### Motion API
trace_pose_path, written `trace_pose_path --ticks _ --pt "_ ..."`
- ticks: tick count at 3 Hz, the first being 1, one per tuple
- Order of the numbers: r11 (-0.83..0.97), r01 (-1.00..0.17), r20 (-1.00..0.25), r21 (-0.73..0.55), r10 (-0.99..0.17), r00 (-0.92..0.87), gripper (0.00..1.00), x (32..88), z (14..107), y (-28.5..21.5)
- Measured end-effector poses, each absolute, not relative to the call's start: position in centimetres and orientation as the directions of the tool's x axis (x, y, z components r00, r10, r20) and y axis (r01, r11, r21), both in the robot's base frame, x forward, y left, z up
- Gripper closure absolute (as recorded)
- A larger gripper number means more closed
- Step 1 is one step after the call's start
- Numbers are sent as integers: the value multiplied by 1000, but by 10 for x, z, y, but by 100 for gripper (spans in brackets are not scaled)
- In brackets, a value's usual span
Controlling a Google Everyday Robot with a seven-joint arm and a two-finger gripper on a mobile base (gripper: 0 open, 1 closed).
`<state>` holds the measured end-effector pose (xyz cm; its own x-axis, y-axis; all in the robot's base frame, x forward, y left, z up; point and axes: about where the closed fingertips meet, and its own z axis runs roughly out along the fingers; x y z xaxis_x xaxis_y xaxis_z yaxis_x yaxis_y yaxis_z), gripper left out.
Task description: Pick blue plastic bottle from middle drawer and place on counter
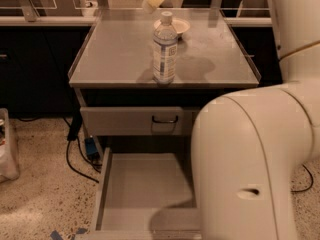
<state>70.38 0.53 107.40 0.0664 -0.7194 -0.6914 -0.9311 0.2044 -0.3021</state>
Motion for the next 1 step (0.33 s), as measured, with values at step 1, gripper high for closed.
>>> trace_pose_path --ticks 1 --pt "285 -882 -683 -375 -728 55 0 686 1110 -34"
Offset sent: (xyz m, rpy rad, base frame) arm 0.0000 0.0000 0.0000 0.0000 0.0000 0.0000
